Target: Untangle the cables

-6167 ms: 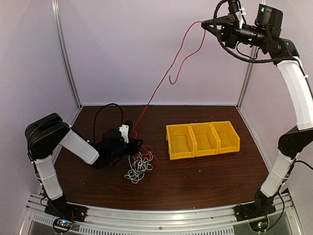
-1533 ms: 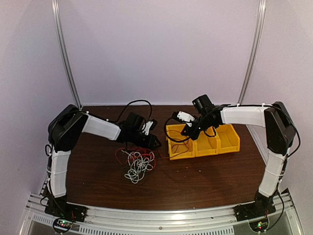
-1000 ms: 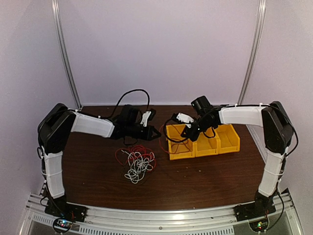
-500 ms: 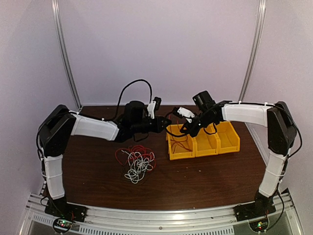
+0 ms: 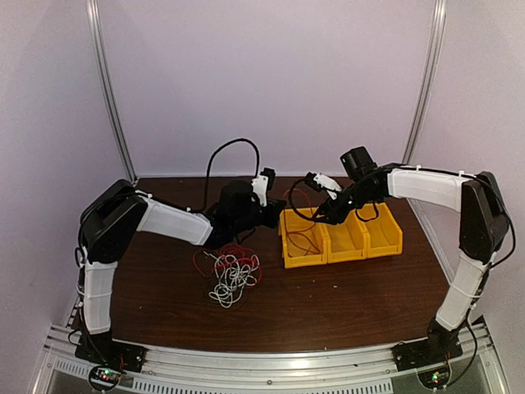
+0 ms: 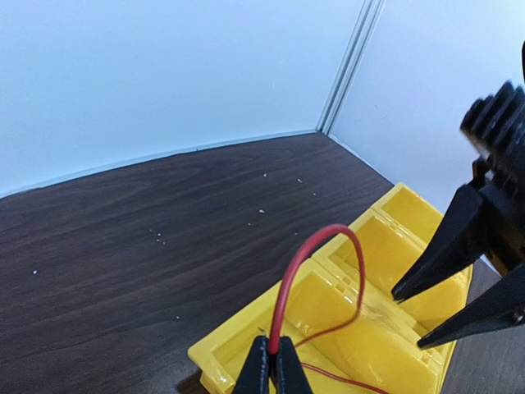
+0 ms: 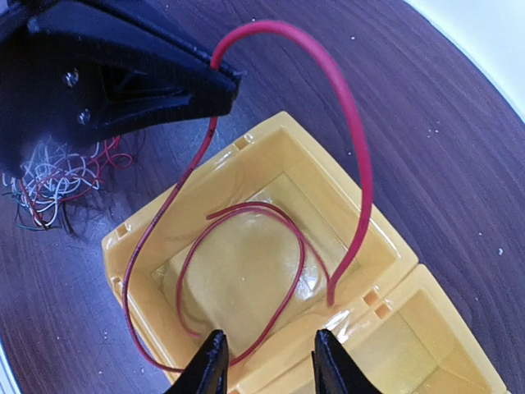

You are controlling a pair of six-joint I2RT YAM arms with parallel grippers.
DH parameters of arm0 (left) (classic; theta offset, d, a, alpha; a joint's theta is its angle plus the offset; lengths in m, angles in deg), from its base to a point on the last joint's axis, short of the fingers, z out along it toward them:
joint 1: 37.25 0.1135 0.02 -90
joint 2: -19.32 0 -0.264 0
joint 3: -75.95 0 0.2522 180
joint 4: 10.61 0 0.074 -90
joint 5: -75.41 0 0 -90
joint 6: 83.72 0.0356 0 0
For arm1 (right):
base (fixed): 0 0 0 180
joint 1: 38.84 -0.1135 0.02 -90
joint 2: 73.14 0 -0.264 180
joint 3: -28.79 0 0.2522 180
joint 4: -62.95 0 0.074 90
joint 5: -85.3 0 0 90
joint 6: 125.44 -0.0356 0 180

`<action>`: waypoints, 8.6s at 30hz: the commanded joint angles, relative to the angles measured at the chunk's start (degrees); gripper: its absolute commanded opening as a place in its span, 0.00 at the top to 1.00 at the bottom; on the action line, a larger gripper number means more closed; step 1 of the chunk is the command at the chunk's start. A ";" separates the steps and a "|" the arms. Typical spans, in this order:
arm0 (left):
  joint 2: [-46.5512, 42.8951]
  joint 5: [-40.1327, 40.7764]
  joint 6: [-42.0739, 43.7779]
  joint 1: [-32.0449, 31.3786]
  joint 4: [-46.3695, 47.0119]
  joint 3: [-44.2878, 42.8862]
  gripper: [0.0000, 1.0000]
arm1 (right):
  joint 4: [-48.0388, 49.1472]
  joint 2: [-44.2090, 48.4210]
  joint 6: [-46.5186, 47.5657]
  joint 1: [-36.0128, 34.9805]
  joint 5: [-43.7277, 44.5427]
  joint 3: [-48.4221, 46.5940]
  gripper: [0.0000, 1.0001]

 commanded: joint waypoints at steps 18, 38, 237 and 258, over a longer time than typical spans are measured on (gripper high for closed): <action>0.00 4.75 24.09 -6.63 0.52 1.00 1.00 | 5.19 6.44 5.20 1.81 -0.33 2.44 0.54; -7.25 8.84 19.57 -6.54 -1.66 7.87 0.59 | 8.97 -0.87 5.31 1.36 -4.55 2.28 1.00; -33.22 16.57 -4.33 7.52 -9.50 34.99 0.28 | -9.45 10.45 27.29 -10.05 -1.67 6.16 0.60; -31.74 16.11 -4.41 8.00 -11.76 35.47 0.29 | -6.01 -9.03 18.55 -30.25 32.53 -3.94 0.22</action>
